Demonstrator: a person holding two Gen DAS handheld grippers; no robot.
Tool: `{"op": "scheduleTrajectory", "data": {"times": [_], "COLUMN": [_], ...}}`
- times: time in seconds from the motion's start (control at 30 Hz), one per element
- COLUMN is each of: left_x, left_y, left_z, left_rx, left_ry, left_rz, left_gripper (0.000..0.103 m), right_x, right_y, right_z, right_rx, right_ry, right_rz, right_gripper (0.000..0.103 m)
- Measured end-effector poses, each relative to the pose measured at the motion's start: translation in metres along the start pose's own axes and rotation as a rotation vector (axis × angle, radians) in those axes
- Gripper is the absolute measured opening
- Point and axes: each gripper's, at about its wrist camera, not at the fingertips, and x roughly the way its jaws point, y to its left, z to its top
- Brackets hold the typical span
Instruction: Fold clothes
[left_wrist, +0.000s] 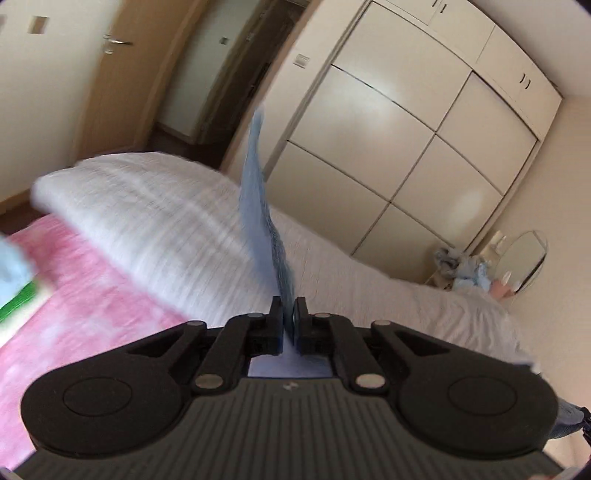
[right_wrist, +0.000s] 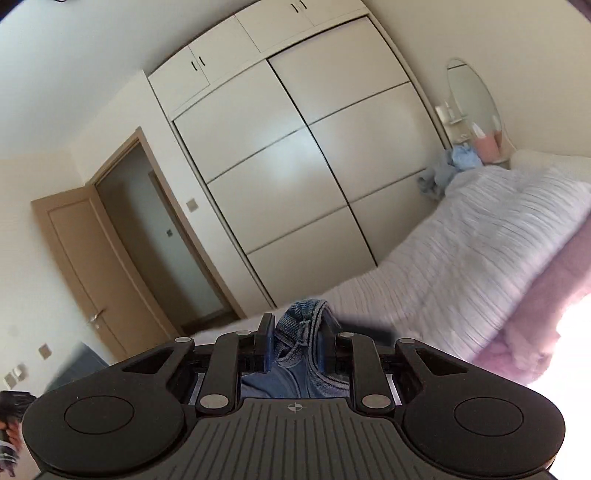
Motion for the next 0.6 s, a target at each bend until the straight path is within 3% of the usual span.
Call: {"op": "scheduleTrajectory", "data": {"times": [0.07,0.17,0.23,0.3,0.33,0.4,0.43,0.5,0.6], "left_x": [-0.027,-0.056,-0.068,-0.076,-0.079,-0.076,-0.074,-0.071,-0.054], "left_y": [0.025,0.069,0.097,0.113,0.118,0.116,0.114,0.106,0.097], "left_z": [-0.046,-0.130,-0.180,-0.214,-0.227,-0.241,-0.242,-0.243,-0.252], "left_rx": [-0.055,-0.126,-0.182,-0.222,-0.228,-0.221,-0.221,-0.214,-0.197], "left_ry": [0.091,0.259,0.377,0.439,0.463,0.477,0.476,0.478,0.501], "left_rz": [0.031,0.245,0.393,0.476,0.515,0.550,0.542,0.517,0.481], "left_gripper": [0.006,0.005,0.004,0.004,0.004,0.005,0.006,0.017,0.019], "right_x": [-0.033,-0.070,-0.092,-0.112,-0.121,-0.128,-0.131,-0.127,-0.118], "right_y": [-0.024,-0.065,-0.093,-0.114,-0.121,-0.130,-0.133,-0.139,-0.144], "right_z": [-0.028,-0.082,-0.118,-0.146,-0.156,-0.167,-0.172,-0.173,-0.173], "right_rx": [0.021,0.048,0.064,0.100,0.130,0.222,0.270,0.314,0.333], "right_ry": [0.086,0.332,0.469,0.560,0.579,0.554,0.538,0.521,0.523], "right_rz": [-0.083,-0.359,-0.614,-0.763,-0.794,-0.776,-0.761,-0.730,-0.693], "right_gripper": [0.024,0.040,0.042,0.042,0.042,0.042,0.043,0.044,0.046]}}
